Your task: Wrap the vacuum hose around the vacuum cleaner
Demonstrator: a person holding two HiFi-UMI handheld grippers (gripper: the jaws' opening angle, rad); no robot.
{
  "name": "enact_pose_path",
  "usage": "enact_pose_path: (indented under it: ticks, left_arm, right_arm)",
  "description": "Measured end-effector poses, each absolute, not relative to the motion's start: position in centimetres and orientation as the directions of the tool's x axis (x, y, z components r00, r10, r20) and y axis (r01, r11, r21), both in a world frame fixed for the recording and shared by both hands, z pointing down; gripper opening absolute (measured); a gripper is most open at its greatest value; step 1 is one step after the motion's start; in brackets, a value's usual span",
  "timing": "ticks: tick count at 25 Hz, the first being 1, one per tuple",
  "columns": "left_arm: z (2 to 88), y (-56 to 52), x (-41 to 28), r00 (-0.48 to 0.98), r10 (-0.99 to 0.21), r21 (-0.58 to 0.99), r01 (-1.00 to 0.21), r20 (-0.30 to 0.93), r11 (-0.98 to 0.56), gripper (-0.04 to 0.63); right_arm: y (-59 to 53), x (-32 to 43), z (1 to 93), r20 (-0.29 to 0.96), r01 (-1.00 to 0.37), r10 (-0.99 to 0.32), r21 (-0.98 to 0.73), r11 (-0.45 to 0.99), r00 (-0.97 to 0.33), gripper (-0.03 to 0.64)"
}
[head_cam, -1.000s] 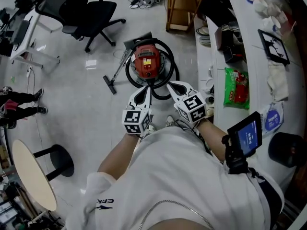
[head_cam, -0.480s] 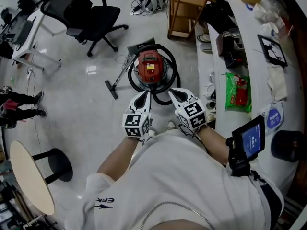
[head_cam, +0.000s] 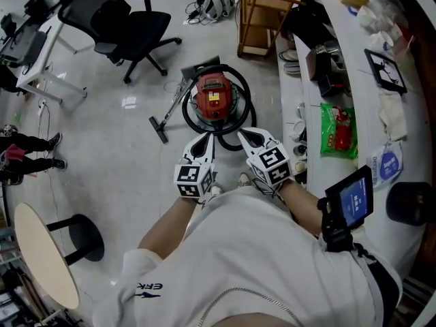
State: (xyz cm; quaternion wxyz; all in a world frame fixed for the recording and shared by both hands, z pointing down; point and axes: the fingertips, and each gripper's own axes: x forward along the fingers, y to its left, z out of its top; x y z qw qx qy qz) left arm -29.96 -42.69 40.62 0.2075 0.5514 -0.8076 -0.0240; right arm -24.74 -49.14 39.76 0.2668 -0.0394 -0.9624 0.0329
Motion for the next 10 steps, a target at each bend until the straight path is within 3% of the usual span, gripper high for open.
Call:
enact_pose_path:
  ticks: [10]
  left_arm:
    - [40.66,-42.48,-30.21,-0.313,-0.902,0.271,-0.878,0.298,0.394,0.003]
  right_arm:
    - [-48.79,-25.18,39.69,0.507,0.063,0.091,-0.072,0.995,-0.857,0.002]
